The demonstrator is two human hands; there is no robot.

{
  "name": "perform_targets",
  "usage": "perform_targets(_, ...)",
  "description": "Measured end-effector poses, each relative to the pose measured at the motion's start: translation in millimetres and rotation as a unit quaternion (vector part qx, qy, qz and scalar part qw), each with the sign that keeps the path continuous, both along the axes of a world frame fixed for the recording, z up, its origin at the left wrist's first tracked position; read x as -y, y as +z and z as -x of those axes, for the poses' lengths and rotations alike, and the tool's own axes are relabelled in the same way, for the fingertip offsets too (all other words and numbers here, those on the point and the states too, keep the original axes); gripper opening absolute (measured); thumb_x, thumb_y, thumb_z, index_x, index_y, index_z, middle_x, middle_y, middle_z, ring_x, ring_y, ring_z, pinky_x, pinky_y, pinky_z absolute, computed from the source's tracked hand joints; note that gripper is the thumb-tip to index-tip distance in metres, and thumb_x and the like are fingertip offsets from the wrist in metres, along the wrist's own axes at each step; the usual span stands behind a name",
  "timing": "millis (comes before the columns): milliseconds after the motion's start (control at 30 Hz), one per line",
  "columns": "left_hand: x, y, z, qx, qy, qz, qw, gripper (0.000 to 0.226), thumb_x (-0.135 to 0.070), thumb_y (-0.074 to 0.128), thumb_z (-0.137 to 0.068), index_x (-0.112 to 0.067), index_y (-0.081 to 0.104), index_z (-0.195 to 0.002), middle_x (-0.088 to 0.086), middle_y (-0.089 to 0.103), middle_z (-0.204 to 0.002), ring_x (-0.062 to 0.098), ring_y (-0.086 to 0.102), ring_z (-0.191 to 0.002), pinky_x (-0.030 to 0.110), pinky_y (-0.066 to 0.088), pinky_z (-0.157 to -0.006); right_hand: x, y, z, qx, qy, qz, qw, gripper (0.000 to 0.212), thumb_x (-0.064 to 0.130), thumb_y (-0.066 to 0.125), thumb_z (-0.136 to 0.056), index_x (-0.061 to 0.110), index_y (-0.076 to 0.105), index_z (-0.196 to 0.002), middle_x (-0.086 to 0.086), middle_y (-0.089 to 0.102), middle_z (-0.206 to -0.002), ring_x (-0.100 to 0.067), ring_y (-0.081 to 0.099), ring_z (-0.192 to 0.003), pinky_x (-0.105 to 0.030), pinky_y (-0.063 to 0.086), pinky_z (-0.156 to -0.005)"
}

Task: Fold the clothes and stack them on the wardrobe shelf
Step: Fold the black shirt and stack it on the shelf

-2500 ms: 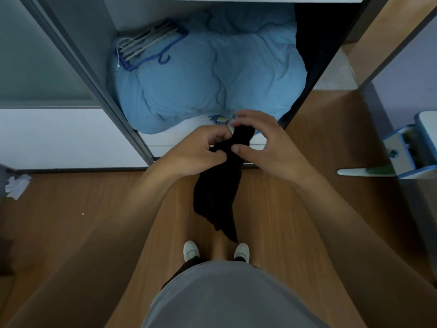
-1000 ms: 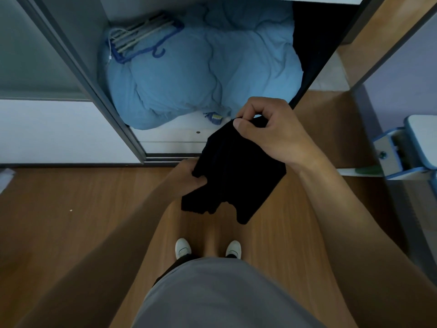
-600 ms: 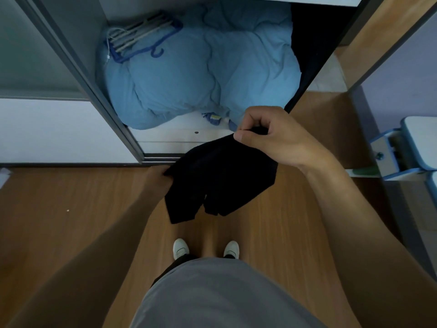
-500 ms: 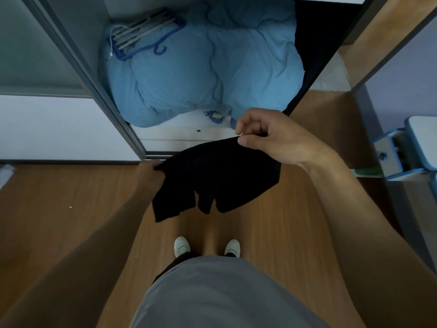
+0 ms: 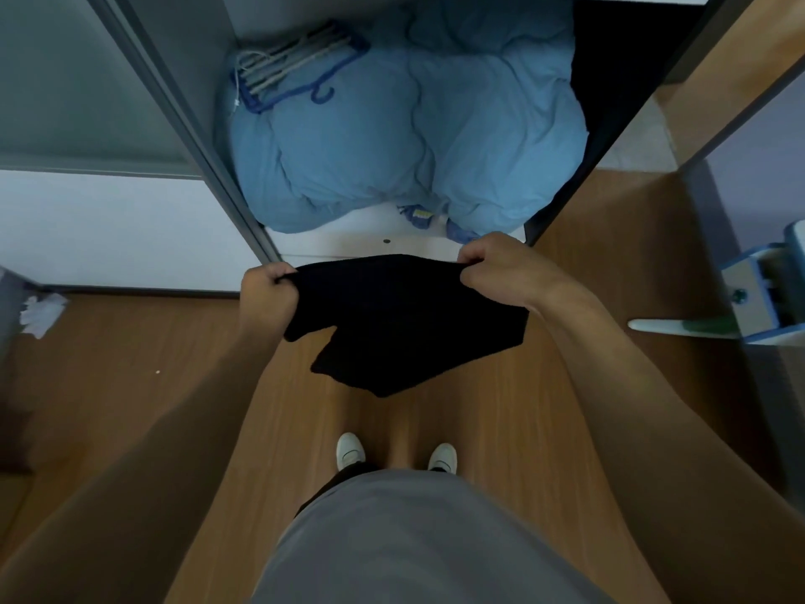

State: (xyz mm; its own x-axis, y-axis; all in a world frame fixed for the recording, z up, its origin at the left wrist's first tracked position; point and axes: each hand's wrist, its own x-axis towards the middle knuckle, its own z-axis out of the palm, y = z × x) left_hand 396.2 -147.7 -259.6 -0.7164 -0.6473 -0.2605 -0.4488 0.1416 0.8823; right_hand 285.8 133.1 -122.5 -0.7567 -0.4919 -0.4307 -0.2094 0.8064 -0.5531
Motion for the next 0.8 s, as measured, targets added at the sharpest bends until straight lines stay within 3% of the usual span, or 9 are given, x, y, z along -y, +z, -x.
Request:
perform_targets(67,3,4,1,-0.007,-0.008,0.007,1.000,0.033,0.003,0.038,-0.076,-0.015,0.065,-0.066,0.002,0.056,-0.059,0.026,0.059,-0.056,0.039,0.054,-0.051,5,-1,-5,0.013,-0.020,0.064,0.998,0.023,0.001,0.050,-0.085,0.013,0.064,-0.072,0.003,0.057,-0.068,-0.002,0.049,-0.057,-0.015,0.035,-0.049)
perform_targets(133,5,9,2,-0.023,-0.012,0.044,0.999,0.039,0.007,0.037,-0.075,-0.019,0.061,-0.059,-0.010,0.053,-0.053,0.007,0.055,-0.053,0.021,0.048,-0.051,10,-3,-10,0.032,-0.056,0.123,0.990,0.018,0.005,0.051,-0.085,0.005,0.064,-0.073,-0.003,0.054,-0.066,-0.007,0.049,-0.056,-0.023,0.036,-0.054)
perform_targets(200,3,15,4,-0.032,-0.025,0.060,0.997,0.042,0.010,0.036,-0.074,-0.021,0.058,-0.056,-0.012,0.051,-0.050,0.001,0.049,-0.050,0.015,0.042,-0.049,14,-1,-15,0.069,-0.082,0.136,0.985,0.029,0.033,0.059,-0.086,0.012,0.063,-0.067,-0.002,0.055,-0.063,-0.012,0.052,-0.054,-0.028,0.035,-0.057)
perform_targets(267,0,17,5,-0.036,-0.047,0.081,0.995,0.042,0.012,0.036,-0.076,-0.019,0.057,-0.057,-0.004,0.051,-0.053,0.005,0.049,-0.052,0.013,0.040,-0.049,16,3,-17,0.096,-0.042,0.058,0.993,0.055,0.077,0.063,-0.069,0.023,0.070,-0.066,0.011,0.069,-0.064,-0.005,0.064,-0.055,-0.026,0.045,-0.060)
perform_targets(333,-3,18,7,-0.037,-0.071,0.099,0.992,0.039,0.013,0.036,-0.078,-0.015,0.057,-0.059,0.001,0.052,-0.056,0.010,0.050,-0.054,0.014,0.040,-0.048,17,4,-18,0.117,0.034,-0.011,0.993,0.062,0.091,0.063,-0.053,0.037,0.077,-0.079,0.019,0.074,-0.076,0.005,0.068,-0.067,-0.024,0.053,-0.073)
perform_targets(500,-14,11,11,-0.024,-0.099,0.115,0.988,0.037,0.017,0.039,-0.077,-0.010,0.063,-0.070,0.004,0.061,-0.069,0.017,0.058,-0.071,0.019,0.046,-0.065,13,5,-17,0.112,0.121,-0.022,0.986,0.015,0.054,0.075,-0.081,0.041,0.077,-0.088,0.033,0.070,-0.080,0.005,0.067,-0.079,-0.013,0.045,-0.069)
perform_targets(633,-22,4,10,-0.013,-0.117,0.123,0.985,0.035,0.014,0.043,-0.080,-0.010,0.066,-0.070,0.010,0.064,-0.071,0.022,0.061,-0.071,0.030,0.050,-0.070,9,18,-22,0.157,0.169,-0.067,0.971,0.029,0.056,0.081,-0.070,0.042,0.075,-0.094,0.019,0.075,-0.090,0.000,0.070,-0.081,-0.016,0.055,-0.068)
perform_targets(733,-27,1,12,-0.007,-0.127,0.128,0.984,0.035,0.011,0.044,-0.081,-0.013,0.067,-0.070,0.005,0.065,-0.068,0.019,0.061,-0.069,0.031,0.052,-0.070,11,17,-23,0.122,0.182,-0.082,0.972,0.009,0.033,0.076,-0.082,0.037,0.073,-0.089,0.010,0.073,-0.093,-0.010,0.068,-0.086,-0.026,0.054,-0.076)
perform_targets(800,-30,2,15,0.003,-0.134,0.124,0.983,0.034,0.009,0.043,-0.081,-0.012,0.069,-0.072,0.001,0.065,-0.068,0.017,0.061,-0.069,0.029,0.051,-0.070,11,18,-24,0.136,0.165,-0.072,0.974,0.017,0.019,0.068,-0.087,0.035,0.071,-0.082,0.005,0.072,-0.089,-0.013,0.066,-0.083,-0.028,0.051,-0.072)
